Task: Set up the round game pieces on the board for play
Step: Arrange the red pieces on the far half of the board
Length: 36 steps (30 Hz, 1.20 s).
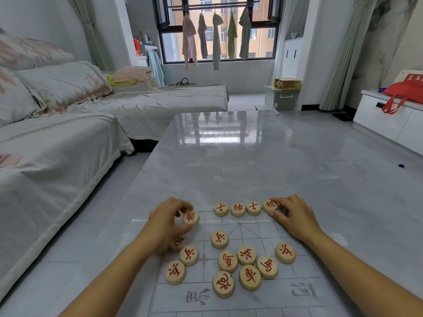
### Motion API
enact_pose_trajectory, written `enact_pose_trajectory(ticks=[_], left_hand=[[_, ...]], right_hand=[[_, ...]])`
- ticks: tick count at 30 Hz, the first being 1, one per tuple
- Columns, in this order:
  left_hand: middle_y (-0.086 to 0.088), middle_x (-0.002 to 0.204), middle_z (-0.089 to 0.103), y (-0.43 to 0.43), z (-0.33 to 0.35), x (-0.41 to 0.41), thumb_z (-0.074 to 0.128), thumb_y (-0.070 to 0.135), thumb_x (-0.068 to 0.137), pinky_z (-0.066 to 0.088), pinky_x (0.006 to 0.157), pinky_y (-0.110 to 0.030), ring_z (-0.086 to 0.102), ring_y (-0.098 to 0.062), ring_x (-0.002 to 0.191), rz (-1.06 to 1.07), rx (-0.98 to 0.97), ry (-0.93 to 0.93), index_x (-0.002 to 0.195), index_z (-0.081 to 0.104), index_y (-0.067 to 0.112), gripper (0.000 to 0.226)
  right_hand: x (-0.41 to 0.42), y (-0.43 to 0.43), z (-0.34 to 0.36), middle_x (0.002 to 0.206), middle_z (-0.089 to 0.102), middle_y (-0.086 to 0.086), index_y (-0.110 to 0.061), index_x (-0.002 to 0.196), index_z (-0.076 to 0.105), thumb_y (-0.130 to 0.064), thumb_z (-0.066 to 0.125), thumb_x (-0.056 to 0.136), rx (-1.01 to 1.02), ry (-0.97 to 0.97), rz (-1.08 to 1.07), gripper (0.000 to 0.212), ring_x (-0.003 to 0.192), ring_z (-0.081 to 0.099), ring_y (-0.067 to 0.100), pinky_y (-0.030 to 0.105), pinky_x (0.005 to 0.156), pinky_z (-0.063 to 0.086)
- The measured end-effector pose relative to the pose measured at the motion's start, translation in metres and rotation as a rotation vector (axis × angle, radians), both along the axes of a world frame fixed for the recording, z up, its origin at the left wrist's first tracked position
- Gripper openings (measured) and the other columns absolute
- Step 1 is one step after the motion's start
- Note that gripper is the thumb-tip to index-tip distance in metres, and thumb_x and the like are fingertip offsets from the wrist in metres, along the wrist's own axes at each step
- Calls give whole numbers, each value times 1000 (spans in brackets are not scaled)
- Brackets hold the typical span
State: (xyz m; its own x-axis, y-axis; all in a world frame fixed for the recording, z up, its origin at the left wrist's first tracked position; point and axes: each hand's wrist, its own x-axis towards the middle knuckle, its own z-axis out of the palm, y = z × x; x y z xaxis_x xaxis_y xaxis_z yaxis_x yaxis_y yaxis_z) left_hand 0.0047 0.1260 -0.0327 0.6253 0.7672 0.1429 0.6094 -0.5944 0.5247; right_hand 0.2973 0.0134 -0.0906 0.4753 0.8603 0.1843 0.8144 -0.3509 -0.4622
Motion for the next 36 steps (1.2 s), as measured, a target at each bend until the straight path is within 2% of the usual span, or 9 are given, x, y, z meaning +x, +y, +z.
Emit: enact_pose_trajectory(ticks=[2, 6, 12, 18, 22, 25, 27, 30, 36], left_hand=[[3, 111, 53, 20, -5, 17, 67, 20, 81, 44, 93, -30, 52, -13, 101, 13, -54, 8, 120, 51, 20, 42], [5, 108, 54, 38, -27, 40, 67, 15, 81, 44, 78, -15, 53, -12, 98, -16, -184, -12, 122, 49, 22, 46], [4, 106, 54, 44, -40, 43, 77, 16, 72, 40, 79, -18, 52, -10, 95, 21, -321, -111, 114, 48, 21, 52], [-1, 104, 52, 44, -39, 53, 72, 22, 78, 46, 85, -28, 53, -15, 93, 72, -193, -63, 108, 57, 17, 34], [-4, 116, 50, 47, -37, 50, 66, 15, 83, 44, 92, -28, 50, -15, 99, 10, -245, -22, 118, 56, 19, 37], [-3, 114, 50, 48, -34, 50, 68, 15, 81, 43, 89, -26, 50, -15, 97, 0, -330, -26, 120, 51, 23, 44], [-1, 105, 51, 45, -35, 55, 75, 22, 74, 45, 93, -34, 52, -18, 95, 68, -343, -49, 113, 47, 23, 48], [-4, 103, 56, 42, -35, 60, 76, 24, 73, 45, 95, -44, 55, -23, 95, 131, -258, -34, 98, 51, 19, 36], [-2, 107, 50, 50, -39, 52, 70, 14, 79, 46, 90, -31, 51, -16, 96, 19, -306, -76, 110, 59, 19, 34]], right_hand=[[1, 1, -1, 96, 45, -6, -27, 127, 54, -44, 54, 88, 10, -3, 1, 42, 103, 48, 20, 30, 83, 31], [4, 1, -4, 94, 44, -7, -27, 126, 54, -44, 55, 88, 20, -8, 7, 42, 100, 48, 19, 29, 82, 32], [4, 1, -5, 93, 44, -6, -28, 125, 54, -44, 56, 87, 27, -12, 7, 42, 99, 48, 18, 29, 81, 30], [5, 1, -4, 93, 46, -7, -28, 122, 56, -43, 60, 84, 37, 16, 13, 41, 94, 44, 13, 29, 82, 33], [5, 1, -5, 93, 47, -7, -28, 121, 56, -44, 60, 84, 46, 17, 12, 41, 94, 46, 13, 30, 83, 34], [5, 1, -5, 92, 48, -7, -28, 121, 56, -44, 61, 83, 56, 20, 14, 41, 91, 43, 11, 32, 84, 37], [5, 1, -4, 92, 48, -7, -28, 120, 56, -44, 61, 84, 53, 18, 13, 40, 91, 44, 11, 31, 84, 36], [4, 0, -4, 92, 48, -7, -28, 121, 56, -44, 61, 83, 56, 22, 12, 41, 92, 45, 12, 31, 83, 36], [2, 0, -2, 94, 48, -6, -25, 119, 57, -43, 62, 83, 37, 33, 1, 41, 99, 50, 17, 34, 87, 38]])
